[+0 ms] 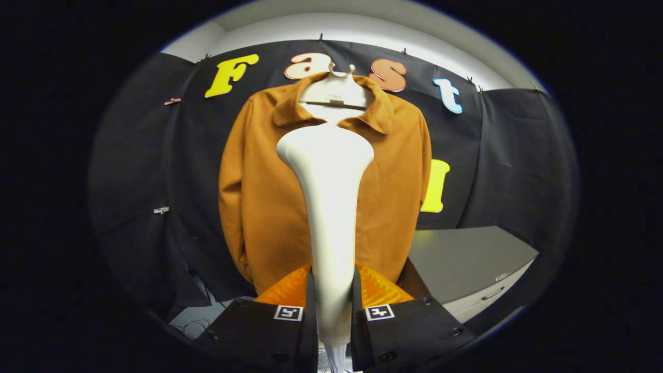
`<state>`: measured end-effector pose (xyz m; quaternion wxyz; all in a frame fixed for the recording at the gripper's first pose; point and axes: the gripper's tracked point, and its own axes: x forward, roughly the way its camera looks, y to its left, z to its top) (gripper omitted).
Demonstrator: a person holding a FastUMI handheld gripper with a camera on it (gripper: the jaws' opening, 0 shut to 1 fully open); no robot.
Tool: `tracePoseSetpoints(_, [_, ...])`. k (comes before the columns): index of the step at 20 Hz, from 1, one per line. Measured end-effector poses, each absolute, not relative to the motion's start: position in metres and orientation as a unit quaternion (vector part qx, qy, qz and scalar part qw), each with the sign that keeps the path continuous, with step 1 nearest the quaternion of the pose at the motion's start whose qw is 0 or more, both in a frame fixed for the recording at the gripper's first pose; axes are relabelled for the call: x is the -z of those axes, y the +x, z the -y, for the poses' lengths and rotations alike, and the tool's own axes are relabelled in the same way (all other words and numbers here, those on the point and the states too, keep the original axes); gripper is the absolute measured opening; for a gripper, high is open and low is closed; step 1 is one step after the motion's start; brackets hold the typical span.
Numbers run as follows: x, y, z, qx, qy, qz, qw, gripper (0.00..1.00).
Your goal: Iron the clothes twice with a garment steamer, once on the left side and once on the right side.
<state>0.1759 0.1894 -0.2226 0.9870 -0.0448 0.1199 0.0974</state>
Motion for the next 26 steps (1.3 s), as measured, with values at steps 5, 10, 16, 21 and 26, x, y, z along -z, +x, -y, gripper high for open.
tracePoseSetpoints(5, [0.200,0.202,-0.234,-0.101,-0.071,-0.085,0.989,0.29])
tracePoseSetpoints(10, [0.212,0.229,-0.254,-0.079,-0.082,-0.084,0.990,0.29])
tracePoseSetpoints(16, [0.246,0.251,-0.255,-0.052,-0.081,-0.101,0.990,0.29])
tracePoseSetpoints(21, [0.281,0.255,-0.251,-0.052,-0.096,-0.124,0.986,0.29])
tracePoseSetpoints(26, [0.338,0.245,-0.240,-0.052,-0.104,-0.178,0.977,0.29])
